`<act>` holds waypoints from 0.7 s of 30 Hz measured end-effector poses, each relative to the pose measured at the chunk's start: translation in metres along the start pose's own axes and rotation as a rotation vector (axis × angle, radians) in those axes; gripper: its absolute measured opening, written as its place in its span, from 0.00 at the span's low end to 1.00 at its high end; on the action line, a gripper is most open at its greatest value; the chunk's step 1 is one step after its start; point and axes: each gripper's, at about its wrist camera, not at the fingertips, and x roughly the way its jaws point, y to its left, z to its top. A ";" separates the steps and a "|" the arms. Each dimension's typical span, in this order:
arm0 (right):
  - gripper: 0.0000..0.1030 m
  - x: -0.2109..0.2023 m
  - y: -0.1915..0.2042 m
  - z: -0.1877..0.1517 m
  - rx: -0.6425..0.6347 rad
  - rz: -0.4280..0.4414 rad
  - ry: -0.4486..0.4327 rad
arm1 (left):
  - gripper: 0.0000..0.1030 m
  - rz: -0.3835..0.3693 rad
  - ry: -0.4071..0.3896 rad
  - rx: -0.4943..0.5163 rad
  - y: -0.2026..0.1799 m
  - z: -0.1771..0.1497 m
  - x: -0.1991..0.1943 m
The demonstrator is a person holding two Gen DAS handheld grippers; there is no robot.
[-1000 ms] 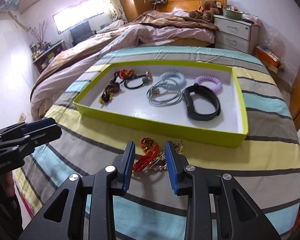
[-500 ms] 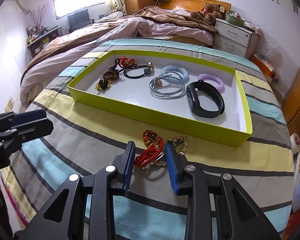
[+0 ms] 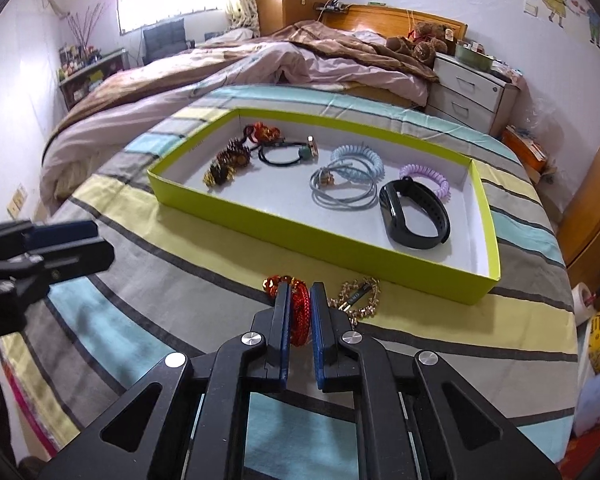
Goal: Organize jewelry
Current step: 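Move back to the pile and grasp the red tassel ornament with the right tool, then grasp the gold ornate hair clip with the left tool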
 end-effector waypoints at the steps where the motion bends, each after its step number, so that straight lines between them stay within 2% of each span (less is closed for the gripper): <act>1: 0.09 -0.003 -0.001 0.001 0.009 0.011 -0.009 | 0.41 0.000 0.000 -0.001 0.000 0.000 0.000; 10: 0.09 -0.024 -0.021 0.002 0.148 0.106 -0.083 | 0.41 -0.007 0.003 0.011 -0.006 -0.003 -0.002; 13: 0.09 -0.038 -0.032 -0.002 0.181 0.087 -0.122 | 0.41 -0.022 0.005 0.016 -0.011 -0.002 0.001; 17: 0.09 -0.051 -0.048 -0.007 0.221 0.068 -0.146 | 0.41 -0.082 0.006 0.028 -0.024 0.001 0.008; 21: 0.09 -0.058 -0.063 -0.014 0.252 0.024 -0.149 | 0.41 -0.119 0.023 0.081 -0.049 0.003 0.021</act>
